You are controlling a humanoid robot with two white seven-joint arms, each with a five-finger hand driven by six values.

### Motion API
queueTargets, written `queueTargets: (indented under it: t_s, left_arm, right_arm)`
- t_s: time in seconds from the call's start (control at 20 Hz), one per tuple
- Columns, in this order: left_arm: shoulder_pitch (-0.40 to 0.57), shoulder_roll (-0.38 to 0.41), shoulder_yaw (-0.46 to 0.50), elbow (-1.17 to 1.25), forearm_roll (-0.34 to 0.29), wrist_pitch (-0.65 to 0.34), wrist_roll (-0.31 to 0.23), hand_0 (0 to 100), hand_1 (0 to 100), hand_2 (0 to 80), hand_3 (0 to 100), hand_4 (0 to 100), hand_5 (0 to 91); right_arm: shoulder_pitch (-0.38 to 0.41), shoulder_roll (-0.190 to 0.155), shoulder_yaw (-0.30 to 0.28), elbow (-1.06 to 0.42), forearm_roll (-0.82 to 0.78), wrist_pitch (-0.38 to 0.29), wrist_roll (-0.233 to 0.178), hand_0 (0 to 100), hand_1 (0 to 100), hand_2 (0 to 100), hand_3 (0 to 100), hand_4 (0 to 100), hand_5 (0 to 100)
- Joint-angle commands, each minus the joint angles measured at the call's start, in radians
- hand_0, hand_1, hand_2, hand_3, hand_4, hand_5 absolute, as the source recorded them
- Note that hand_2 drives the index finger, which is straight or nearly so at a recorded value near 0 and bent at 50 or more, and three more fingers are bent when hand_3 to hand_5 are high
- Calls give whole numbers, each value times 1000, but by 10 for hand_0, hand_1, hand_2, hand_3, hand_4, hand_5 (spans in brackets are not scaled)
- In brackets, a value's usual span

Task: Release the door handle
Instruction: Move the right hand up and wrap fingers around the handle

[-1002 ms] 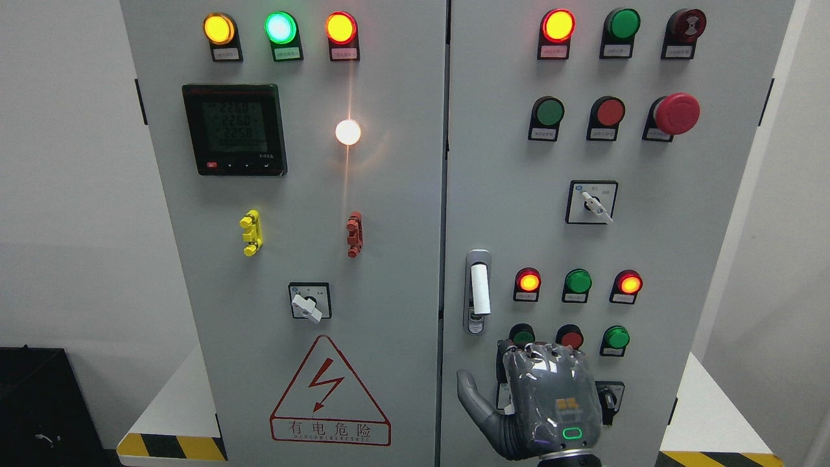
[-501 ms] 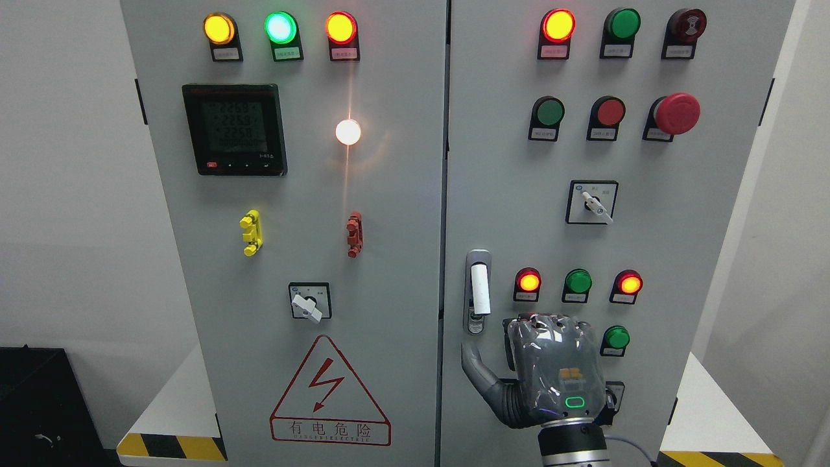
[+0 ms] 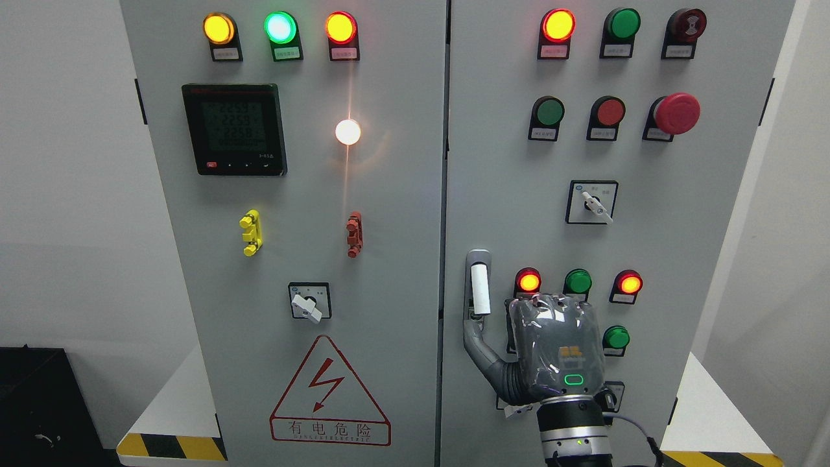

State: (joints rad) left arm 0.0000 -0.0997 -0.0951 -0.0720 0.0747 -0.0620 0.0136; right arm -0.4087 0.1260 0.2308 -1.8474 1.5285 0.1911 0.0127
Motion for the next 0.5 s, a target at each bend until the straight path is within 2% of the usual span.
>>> queueTargets:
  t_s: [0.0,0.45]
  left_arm:
    - [17,0,0,0,0,-1,0,120,556,0,0,0,0]
    - [17,0,0,0,0,-1,0,120,556,0,0,0,0]
  right_arm:
    - [-24,-2,-1,34,1,1,1,334,237,979,1000,1000,1000]
    - [-42,-2,-1,57,1,2,1,323,256,976,1000,1000,1000]
